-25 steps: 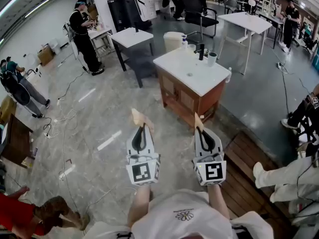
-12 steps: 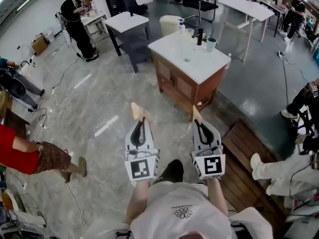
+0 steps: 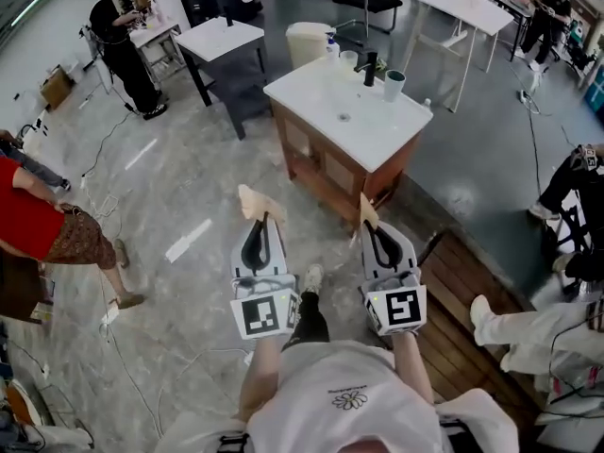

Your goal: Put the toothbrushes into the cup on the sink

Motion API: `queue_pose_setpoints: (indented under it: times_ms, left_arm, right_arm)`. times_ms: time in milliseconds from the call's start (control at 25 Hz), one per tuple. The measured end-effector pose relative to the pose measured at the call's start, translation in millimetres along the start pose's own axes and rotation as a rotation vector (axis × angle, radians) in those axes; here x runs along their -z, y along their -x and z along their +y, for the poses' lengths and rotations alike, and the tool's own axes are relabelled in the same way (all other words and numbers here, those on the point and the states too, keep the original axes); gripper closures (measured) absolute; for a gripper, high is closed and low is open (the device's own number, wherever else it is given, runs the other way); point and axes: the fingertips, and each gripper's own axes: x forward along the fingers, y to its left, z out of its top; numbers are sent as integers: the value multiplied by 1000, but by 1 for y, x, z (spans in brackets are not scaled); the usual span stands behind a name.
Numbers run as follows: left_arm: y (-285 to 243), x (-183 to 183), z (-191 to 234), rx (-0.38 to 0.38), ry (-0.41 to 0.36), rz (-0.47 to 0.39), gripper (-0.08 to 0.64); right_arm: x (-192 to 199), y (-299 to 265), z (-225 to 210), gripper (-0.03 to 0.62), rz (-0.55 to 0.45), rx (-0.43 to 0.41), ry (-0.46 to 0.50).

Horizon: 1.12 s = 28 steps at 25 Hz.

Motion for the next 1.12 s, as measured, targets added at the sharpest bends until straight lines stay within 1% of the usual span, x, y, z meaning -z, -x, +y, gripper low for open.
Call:
queue_pose_setpoints:
  times_ms: [80,200,320,440,680,840,960,1120]
  left_arm:
    - [-30,6,4,12,16,-8,531]
    - [-77,18,11,49,25,-12,531]
    - [-125,29,29,65,27,-9,531]
    - [-176,32,35,91,55,-20,531]
    - [-278,30,53,162,47,-90,531]
    - [-322,40,57,210,55,-101,531]
    - [-349,49,58,223,54,-99,531]
    - [-380,62,52,228,70,-84,531]
  right_arm:
    - [5,-25,-12,571,1,11,-3]
    - [17,-68,-30,571,3,38,8]
    - [31,-120,-43,572,43,59,-7]
    - [29,-159,-71,572,79,117,-23]
    - [21,-243,-120,572,36,201,17]
    - [30,-270,-145,572,41,251,-12]
    - [38,-288,-165,572,60,284,-15]
    - [45,-312,-191,572,66,294,-13]
